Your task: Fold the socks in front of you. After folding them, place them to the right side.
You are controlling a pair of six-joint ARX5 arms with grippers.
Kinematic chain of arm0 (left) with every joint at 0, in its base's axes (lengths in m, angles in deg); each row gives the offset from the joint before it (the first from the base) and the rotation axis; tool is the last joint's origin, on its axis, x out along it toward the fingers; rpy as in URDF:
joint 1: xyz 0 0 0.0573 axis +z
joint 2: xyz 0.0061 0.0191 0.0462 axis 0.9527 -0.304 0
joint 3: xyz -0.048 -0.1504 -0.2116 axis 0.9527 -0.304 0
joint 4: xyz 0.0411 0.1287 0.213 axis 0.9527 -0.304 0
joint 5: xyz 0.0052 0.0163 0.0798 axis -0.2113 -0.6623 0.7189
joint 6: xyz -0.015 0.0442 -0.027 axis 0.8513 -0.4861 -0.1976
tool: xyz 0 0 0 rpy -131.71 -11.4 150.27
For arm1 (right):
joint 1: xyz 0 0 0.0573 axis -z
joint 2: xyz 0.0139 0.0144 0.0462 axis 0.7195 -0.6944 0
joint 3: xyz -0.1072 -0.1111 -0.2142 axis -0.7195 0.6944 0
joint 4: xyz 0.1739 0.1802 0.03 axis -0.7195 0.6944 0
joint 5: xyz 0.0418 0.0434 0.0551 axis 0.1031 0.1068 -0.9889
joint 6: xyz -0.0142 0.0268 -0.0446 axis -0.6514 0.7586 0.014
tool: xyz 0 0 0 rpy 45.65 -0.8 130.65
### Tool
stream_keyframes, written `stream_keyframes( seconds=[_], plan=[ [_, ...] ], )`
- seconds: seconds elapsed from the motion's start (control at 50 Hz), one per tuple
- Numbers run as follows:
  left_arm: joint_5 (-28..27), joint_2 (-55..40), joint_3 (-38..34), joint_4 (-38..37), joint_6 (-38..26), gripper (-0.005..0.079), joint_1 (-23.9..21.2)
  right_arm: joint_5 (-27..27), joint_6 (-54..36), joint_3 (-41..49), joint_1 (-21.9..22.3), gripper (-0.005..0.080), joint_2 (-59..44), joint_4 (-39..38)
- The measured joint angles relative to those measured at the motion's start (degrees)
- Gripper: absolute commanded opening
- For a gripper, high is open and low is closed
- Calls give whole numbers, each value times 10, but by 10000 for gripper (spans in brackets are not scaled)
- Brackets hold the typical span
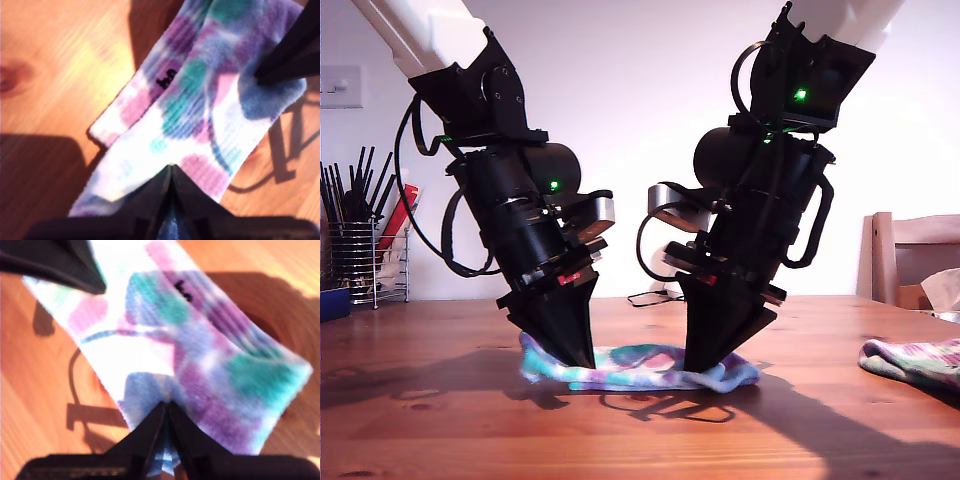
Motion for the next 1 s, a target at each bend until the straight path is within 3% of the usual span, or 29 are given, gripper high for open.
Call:
stream_keyframes(
  seconds=[0.1, 0.44, 0.84, 1.0],
  plan=[
    [1, 0, 0, 0, 0, -19, 1, -4, 15, -5, 0, 62, 0, 7],
    [3, 1, 0, 1, -9, -19, 12, -38, 37, -55, 1, 386, 0, 41],
    [11, 3, 0, -8, -30, -19, 10, 65, 46, -59, 1, 425, 0, 51],
    [10, 3, 0, -8, -31, -19, 8, 67, 57, -59, 2, 425, 0, 57]
  ],
)
